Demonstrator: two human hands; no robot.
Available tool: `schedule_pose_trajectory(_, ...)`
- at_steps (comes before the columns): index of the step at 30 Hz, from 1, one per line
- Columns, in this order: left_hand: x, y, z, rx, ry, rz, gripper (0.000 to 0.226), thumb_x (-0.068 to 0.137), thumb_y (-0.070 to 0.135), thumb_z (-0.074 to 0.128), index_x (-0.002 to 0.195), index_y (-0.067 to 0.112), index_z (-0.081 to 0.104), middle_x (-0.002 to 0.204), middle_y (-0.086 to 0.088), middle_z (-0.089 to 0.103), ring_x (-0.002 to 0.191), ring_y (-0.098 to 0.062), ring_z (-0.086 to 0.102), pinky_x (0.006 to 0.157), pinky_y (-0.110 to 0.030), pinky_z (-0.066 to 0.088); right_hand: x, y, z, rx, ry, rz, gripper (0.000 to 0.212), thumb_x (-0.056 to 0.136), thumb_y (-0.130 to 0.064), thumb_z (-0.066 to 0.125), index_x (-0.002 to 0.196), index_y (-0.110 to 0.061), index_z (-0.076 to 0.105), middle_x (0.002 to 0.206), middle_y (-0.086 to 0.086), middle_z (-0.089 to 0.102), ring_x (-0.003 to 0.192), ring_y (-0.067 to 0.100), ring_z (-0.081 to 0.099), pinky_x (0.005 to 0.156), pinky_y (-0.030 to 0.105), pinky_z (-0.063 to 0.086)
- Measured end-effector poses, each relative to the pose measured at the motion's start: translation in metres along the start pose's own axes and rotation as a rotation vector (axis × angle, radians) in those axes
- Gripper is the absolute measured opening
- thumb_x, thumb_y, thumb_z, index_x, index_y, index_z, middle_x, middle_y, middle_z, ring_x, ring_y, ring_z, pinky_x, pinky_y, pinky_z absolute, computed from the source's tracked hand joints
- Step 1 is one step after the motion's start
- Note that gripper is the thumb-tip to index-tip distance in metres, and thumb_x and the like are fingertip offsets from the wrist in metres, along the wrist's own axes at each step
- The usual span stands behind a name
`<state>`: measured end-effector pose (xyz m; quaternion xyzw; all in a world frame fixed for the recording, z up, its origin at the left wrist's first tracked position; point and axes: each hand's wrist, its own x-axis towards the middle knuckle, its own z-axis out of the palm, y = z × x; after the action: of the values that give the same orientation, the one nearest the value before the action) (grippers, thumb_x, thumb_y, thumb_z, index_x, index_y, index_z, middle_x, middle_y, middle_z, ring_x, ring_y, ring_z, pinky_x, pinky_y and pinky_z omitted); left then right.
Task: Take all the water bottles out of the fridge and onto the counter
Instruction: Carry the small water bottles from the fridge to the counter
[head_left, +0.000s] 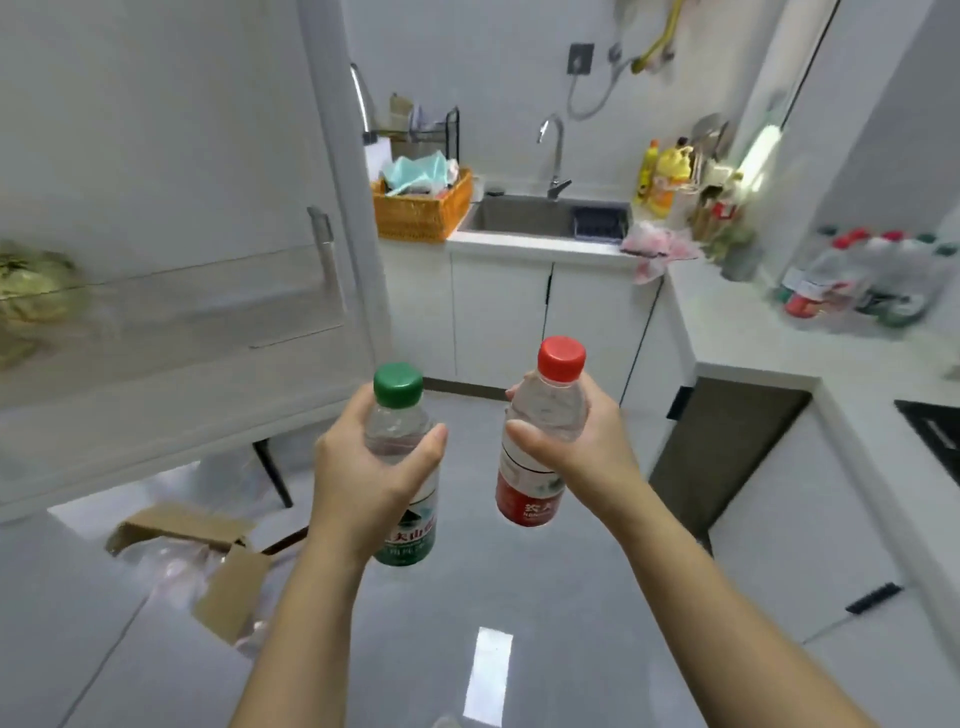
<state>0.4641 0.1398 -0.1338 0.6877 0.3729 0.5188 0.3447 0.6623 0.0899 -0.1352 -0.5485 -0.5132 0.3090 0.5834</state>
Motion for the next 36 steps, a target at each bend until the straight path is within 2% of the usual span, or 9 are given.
schedule_pose_trajectory(6, 0.043, -0.012, 0.09, -0.089, -0.16, 0.007, 0.031, 0.066, 0.047, 0.071, 0.092, 0.034, 0.062, 0.085, 0.014, 0.07, 0.078, -0.004, 0.067, 0.069, -0.012, 0.05, 0.019, 0.022, -0.079, -0.079, 0.197, 0.067, 0.051, 0.058, -0.048, 0.075, 0.104, -0.029, 0.062, 0.1, -0.012, 0.072, 0.093, 0.005, 0.069, 0.078, 0.02, 0.052)
schedule_pose_trajectory(10, 0.083, -0.023, 0.151, -0.136, -0.251, 0.012, 0.03, 0.066, 0.047, 0.071, 0.091, 0.034, 0.062, 0.085, 0.016, 0.07, 0.079, -0.004, 0.067, 0.069, -0.011, 0.05, 0.049, 0.039, -0.121, -0.122, 0.281, 0.08, 0.045, 0.066, -0.037, 0.078, 0.107, -0.028, 0.062, 0.103, -0.006, 0.072, 0.097, 0.009, 0.069, 0.088, 0.034, 0.054)
schedule_pose_trajectory(15, 0.147, -0.031, 0.223, -0.185, -0.349, 0.037, 0.031, 0.067, 0.046, 0.072, 0.093, 0.033, 0.062, 0.085, 0.014, 0.07, 0.079, -0.006, 0.067, 0.072, -0.016, 0.052, 0.104, 0.054, -0.17, -0.165, 0.389, 0.104, 0.048, 0.062, -0.045, 0.074, 0.106, -0.035, 0.061, 0.106, -0.008, 0.072, 0.101, 0.008, 0.067, 0.088, 0.033, 0.053)
schedule_pose_trajectory(19, 0.189, -0.037, 0.277, -0.212, -0.451, 0.058, 0.031, 0.067, 0.045, 0.073, 0.095, 0.036, 0.062, 0.088, 0.013, 0.07, 0.081, -0.006, 0.068, 0.072, -0.014, 0.052, 0.135, 0.07, -0.209, -0.183, 0.482, 0.111, 0.049, 0.064, -0.044, 0.075, 0.107, -0.028, 0.061, 0.106, -0.004, 0.071, 0.102, 0.013, 0.067, 0.089, 0.036, 0.053)
schedule_pose_trajectory(21, 0.202, -0.039, 0.304, -0.223, -0.493, 0.067, 0.03, 0.068, 0.043, 0.074, 0.094, 0.037, 0.061, 0.088, 0.014, 0.069, 0.081, -0.006, 0.067, 0.072, -0.015, 0.052, 0.142, 0.08, -0.228, -0.189, 0.541, 0.112, 0.045, 0.067, -0.037, 0.078, 0.107, -0.025, 0.062, 0.103, -0.006, 0.072, 0.099, 0.011, 0.068, 0.087, 0.031, 0.054)
schedule_pose_trajectory(24, 0.212, -0.039, 0.342, -0.239, -0.548, 0.075, 0.028, 0.068, 0.042, 0.074, 0.093, 0.039, 0.061, 0.087, 0.015, 0.07, 0.08, -0.006, 0.068, 0.072, -0.014, 0.051, 0.148, 0.096, -0.257, -0.195, 0.614, 0.137, 0.037, 0.075, -0.021, 0.081, 0.106, -0.027, 0.062, 0.098, -0.013, 0.071, 0.092, 0.003, 0.068, 0.075, 0.014, 0.052)
schedule_pose_trajectory(26, 0.215, -0.04, 0.368, -0.252, -0.592, 0.078, 0.027, 0.069, 0.04, 0.074, 0.093, 0.039, 0.061, 0.086, 0.015, 0.07, 0.079, -0.006, 0.068, 0.071, -0.014, 0.05, 0.153, 0.106, -0.278, -0.182, 0.649, 0.159, 0.036, 0.077, -0.015, 0.081, 0.105, -0.028, 0.062, 0.097, -0.015, 0.071, 0.091, 0.002, 0.068, 0.073, 0.011, 0.051)
schedule_pose_trajectory(31, 0.219, -0.044, 0.434, -0.245, -0.673, 0.059, 0.028, 0.07, 0.038, 0.074, 0.096, 0.036, 0.062, 0.086, 0.013, 0.07, 0.08, -0.008, 0.068, 0.073, -0.021, 0.054, 0.169, 0.131, -0.336, -0.162, 0.738, 0.207, 0.036, 0.068, -0.032, 0.077, 0.101, -0.037, 0.062, 0.095, -0.016, 0.071, 0.09, 0.002, 0.068, 0.075, 0.019, 0.052)
schedule_pose_trajectory(36, 0.227, -0.039, 0.508, -0.252, -0.676, 0.067, 0.03, 0.071, 0.036, 0.075, 0.097, 0.044, 0.061, 0.088, 0.017, 0.07, 0.08, -0.003, 0.068, 0.07, -0.011, 0.05, 0.193, 0.159, -0.408, -0.158, 0.722, 0.224, 0.034, 0.069, -0.034, 0.075, 0.091, -0.054, 0.059, 0.092, -0.023, 0.069, 0.088, -0.005, 0.066, 0.066, 0.011, 0.049)
